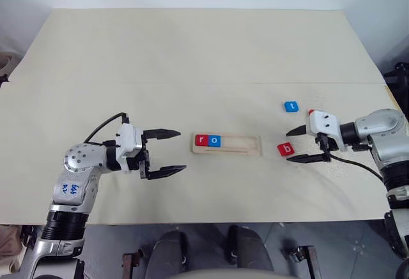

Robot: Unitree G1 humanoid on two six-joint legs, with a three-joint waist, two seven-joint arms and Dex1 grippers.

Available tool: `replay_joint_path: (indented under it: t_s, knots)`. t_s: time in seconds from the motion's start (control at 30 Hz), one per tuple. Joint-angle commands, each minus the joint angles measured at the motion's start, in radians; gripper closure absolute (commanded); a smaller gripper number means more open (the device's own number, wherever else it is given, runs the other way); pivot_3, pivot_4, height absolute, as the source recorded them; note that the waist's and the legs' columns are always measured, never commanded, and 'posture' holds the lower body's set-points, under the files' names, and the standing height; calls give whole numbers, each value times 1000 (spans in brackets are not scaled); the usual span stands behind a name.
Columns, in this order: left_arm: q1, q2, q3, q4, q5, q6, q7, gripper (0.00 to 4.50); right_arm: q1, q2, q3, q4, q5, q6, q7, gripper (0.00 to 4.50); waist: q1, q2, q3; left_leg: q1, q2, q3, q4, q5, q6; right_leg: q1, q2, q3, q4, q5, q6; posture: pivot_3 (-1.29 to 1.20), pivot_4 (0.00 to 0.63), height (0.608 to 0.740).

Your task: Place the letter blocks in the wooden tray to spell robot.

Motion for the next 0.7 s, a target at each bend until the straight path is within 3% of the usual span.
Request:
replay_joint_path:
  t_s: [0.03, 0.13, 0.17, 0.47, 0.7]
  knots:
    - [10, 10, 23, -39, -20, -3, 18, 0, -4, 0, -8, 11, -5, -15, 25, 1940, 0, 0, 0, 0, 0, 0, 0, 0, 0, 0, 0, 0, 0, 0, 0, 0, 150, 740]
    - [16, 8, 27, -42, -20, -2, 31, 0, -9, 13, -29, -11, 13, -8, 2, 2930, -3, 0, 0, 1, 0, 0, 0, 0, 0, 1, 0, 0, 1, 0, 0, 0, 150, 740]
    - [19, 8, 29, -42, -20, -2, 36, 0, -11, 14, -34, -32, 21, 2, 4, 3026, -6, 0, 0, 2, 0, 0, 0, 0, 0, 1, 0, 0, 1, 0, 0, 0, 150, 740]
    - [40, 6, 36, -42, -23, 1, 73, 0, -71, 88, -16, -371, 126, 396, -20, 3023, -12, 1, 0, 1, 1, -1, 0, 0, -1, 0, 0, 0, 2, 0, -1, 0, 150, 740]
    - [53, -2, 29, -59, -19, 5, 94, 0, -135, 240, 96, -380, 27, 439, -117, 3023, -6, 1, 0, 0, 0, -1, 0, 0, -1, 0, 0, -1, 2, 0, -1, 0, 150, 740]
